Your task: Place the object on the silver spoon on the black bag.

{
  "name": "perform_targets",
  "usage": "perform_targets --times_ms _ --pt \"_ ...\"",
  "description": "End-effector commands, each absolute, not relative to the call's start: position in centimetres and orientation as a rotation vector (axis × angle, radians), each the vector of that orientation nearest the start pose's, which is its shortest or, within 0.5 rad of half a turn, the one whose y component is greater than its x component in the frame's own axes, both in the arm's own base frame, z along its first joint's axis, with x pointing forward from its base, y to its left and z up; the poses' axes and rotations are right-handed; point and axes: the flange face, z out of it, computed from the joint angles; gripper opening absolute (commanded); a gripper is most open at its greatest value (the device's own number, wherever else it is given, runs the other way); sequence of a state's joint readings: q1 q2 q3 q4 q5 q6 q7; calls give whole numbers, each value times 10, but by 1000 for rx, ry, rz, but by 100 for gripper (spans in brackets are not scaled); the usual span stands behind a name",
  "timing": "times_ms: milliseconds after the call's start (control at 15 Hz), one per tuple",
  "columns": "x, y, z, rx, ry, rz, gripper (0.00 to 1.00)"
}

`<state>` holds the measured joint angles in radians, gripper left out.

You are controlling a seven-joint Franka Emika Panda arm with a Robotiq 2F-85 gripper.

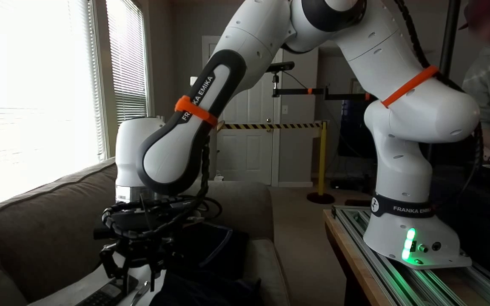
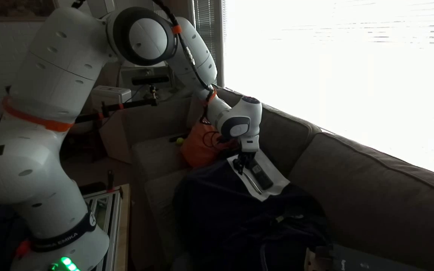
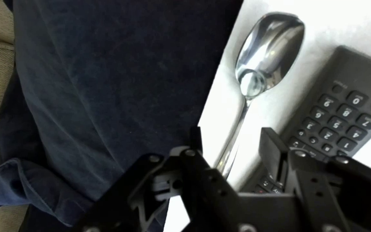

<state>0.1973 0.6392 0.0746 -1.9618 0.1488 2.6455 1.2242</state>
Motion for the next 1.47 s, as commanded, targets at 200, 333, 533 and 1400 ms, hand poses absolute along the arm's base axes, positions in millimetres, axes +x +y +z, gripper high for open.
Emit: perform_targets --times_ms 200,333,533,1400 --pt "606 164 136 -2551 1566 72 58" --pt "609 165 134 -2542 1569 72 58" --pt "613 167 131 -2530 1571 81 54" --pt "616 170 117 -2514 1584 119 45"
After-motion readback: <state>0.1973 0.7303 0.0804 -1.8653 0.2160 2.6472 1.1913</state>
